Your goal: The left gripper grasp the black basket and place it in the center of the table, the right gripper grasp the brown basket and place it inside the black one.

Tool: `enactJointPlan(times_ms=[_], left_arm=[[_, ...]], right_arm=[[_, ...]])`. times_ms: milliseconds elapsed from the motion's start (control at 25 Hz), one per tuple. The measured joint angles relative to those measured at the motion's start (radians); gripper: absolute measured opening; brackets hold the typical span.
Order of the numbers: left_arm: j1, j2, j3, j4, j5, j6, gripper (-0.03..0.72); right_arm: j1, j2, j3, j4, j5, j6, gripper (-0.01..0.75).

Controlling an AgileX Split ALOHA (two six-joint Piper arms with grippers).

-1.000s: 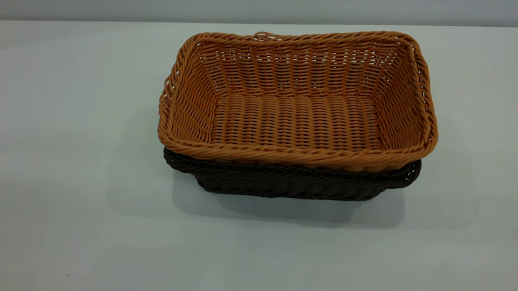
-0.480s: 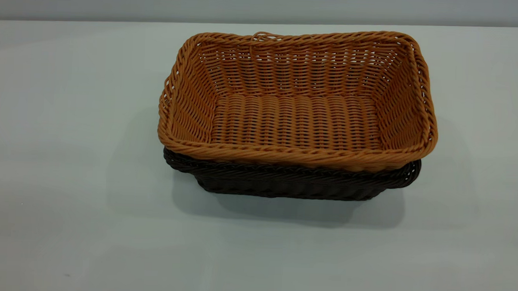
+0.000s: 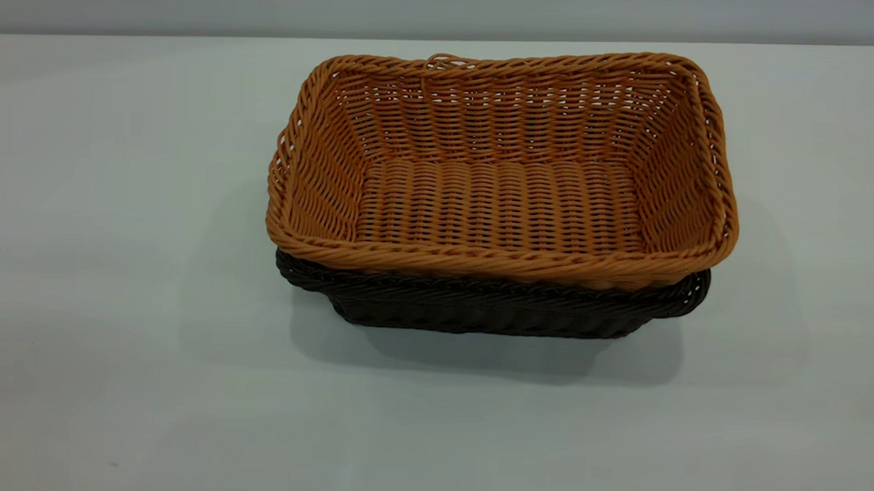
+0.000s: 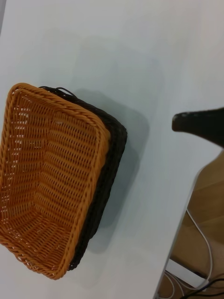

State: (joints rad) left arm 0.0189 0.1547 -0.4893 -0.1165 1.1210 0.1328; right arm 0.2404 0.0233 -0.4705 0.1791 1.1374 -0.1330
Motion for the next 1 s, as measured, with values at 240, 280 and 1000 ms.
enactJointPlan(times_ms=[240,280,1000], left_arm=[[0.000,-0.099,0.000,0.014,-0.001,0.008,0.558],[-0.001,-0.122,0.000,0.021,-0.001,0.005,0.558],[-0.001,-0.174,0.000,0.116,-0.001,-0.155,0.558]], right_arm=[[0.000,0.000,0.000,0.001,0.000,0.000,0.584],[0.000,0.000,0.000,0.001,0.000,0.000,0.584],[0.000,0.000,0.000,0.001,0.000,0.000,0.584]])
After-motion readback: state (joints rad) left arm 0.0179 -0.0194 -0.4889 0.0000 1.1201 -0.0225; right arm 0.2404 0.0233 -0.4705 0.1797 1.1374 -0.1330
